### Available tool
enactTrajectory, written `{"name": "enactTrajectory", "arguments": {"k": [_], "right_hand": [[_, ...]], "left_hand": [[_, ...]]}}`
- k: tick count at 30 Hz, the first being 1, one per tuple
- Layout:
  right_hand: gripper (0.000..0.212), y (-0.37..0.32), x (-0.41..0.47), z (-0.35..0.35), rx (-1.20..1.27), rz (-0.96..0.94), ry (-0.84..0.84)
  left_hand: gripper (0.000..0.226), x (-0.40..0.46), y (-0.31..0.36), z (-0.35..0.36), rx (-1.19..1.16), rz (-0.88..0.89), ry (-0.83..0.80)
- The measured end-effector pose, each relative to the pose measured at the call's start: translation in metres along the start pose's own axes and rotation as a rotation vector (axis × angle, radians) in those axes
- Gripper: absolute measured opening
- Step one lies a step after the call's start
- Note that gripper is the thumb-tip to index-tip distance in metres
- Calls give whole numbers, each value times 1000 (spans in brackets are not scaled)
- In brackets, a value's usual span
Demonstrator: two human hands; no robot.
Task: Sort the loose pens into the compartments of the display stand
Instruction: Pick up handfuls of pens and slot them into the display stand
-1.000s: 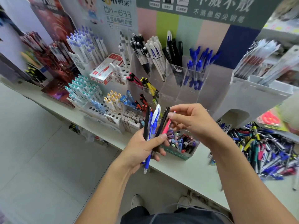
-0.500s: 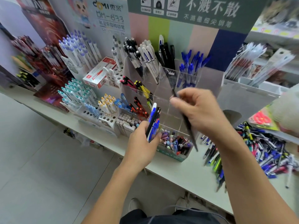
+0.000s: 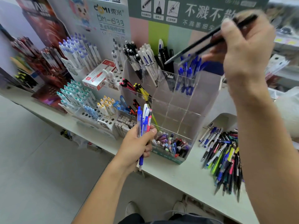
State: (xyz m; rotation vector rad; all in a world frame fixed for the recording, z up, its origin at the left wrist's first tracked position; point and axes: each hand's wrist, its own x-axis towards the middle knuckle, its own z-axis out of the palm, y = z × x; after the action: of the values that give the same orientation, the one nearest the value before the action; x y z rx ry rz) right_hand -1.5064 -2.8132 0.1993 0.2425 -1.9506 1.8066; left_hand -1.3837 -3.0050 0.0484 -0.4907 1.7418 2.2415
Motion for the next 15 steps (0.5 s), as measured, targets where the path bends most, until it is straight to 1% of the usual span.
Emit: {"name": "enactTrajectory", "arguments": {"k": [2,5,6,8,10,11,12,13,15], "right_hand": [[11,-2,22,15,-171,-142,-34],[8,17,45,46,-560,-185,-164],[9,24,50,54,-654,-179,-208],[12,35,56,63,-774,-139,-307],[17,41,61,68,-902,-58,-430],[20,42,63,70,-954,-3,-500],[24,43,64,73,-983,43,-549],[27,44,65,75,-997,67,-564],[36,43,67,78,-1028,58,-533]], "left_hand": [[6,-1,4,1,-94,-36,-47],[6,-4,10,2,-184,-41,-140],[5,-4,12,1,-228,-40,-180],[16,-6,13,-1,-311,-43,-246],[26,-7,13,-4,-346,-37,-277],[26,-8,12,-5,-350,-36,-290],[22,-8,11,-7,-345,-34,-298],[15,-8,11,-8,-334,-35,-299],[3,-9,10,-8,-292,-24,-269]]}}
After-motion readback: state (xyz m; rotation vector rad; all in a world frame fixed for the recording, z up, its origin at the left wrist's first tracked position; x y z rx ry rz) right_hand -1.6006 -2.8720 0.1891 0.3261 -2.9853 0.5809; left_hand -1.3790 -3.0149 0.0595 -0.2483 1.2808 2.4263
